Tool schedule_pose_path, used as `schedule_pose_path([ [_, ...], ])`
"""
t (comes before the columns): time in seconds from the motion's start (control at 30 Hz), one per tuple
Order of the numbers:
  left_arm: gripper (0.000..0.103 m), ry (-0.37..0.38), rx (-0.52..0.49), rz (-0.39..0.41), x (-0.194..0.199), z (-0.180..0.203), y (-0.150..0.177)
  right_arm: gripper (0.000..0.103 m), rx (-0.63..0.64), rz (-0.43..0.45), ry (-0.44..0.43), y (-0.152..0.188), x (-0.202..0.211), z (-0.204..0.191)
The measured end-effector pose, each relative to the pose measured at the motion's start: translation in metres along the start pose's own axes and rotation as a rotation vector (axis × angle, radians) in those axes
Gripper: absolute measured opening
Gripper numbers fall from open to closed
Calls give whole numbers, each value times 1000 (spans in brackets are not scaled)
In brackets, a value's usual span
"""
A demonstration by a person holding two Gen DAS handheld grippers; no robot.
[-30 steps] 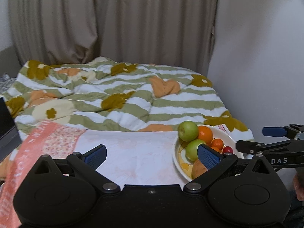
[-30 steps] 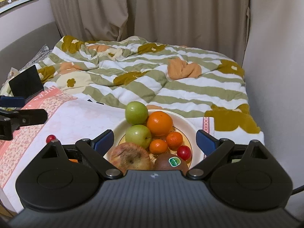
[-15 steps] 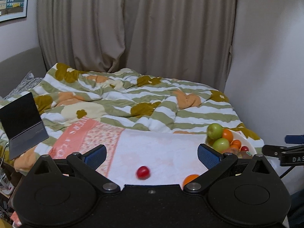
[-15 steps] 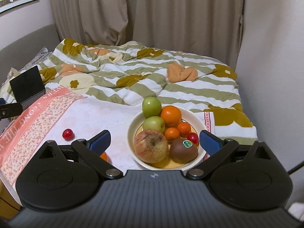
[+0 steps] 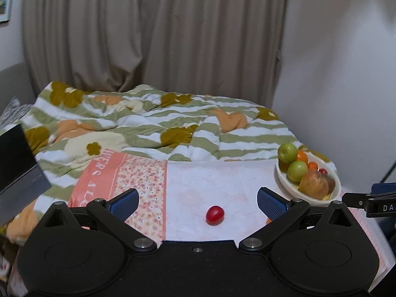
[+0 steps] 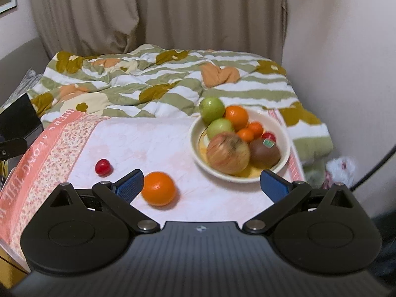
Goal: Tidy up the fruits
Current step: 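Withdraw both open tools and move toward the cherry tomato and large orange, then grasp the red cherry tomato with the left tool while the right tool grasps the large orange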
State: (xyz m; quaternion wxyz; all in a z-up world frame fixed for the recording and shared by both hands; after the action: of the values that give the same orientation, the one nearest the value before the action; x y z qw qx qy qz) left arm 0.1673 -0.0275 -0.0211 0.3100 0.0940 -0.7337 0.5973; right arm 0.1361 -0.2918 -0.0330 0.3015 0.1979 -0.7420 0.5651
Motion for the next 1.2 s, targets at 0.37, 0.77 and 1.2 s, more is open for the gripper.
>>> schedule_pose_path([
  [0.37,101,82,-202,23,-68,4,20,103,-88,16,41,45,-49,-28],
  [0.77,68,221,-290,-129,-136,29,43,103,-101,9,45,54,-95,-34],
  [1.2,34,272,-301,-222,-163,42,49,103,-71,-42,32,64,-112,-39],
])
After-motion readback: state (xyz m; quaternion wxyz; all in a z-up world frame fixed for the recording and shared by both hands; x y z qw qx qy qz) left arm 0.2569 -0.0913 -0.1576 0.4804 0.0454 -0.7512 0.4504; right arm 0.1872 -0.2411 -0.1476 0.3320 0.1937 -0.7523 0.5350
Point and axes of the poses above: each gripper's, at about its wrist camera, not at the fingertips, and x roughly against the way its jaws point, z to its right, y to its underside, the point moved 6 cm from there along -x, roughly the way its jaws point, and after that the axes turned 12 degrees about -x, right-handed, at the moved point
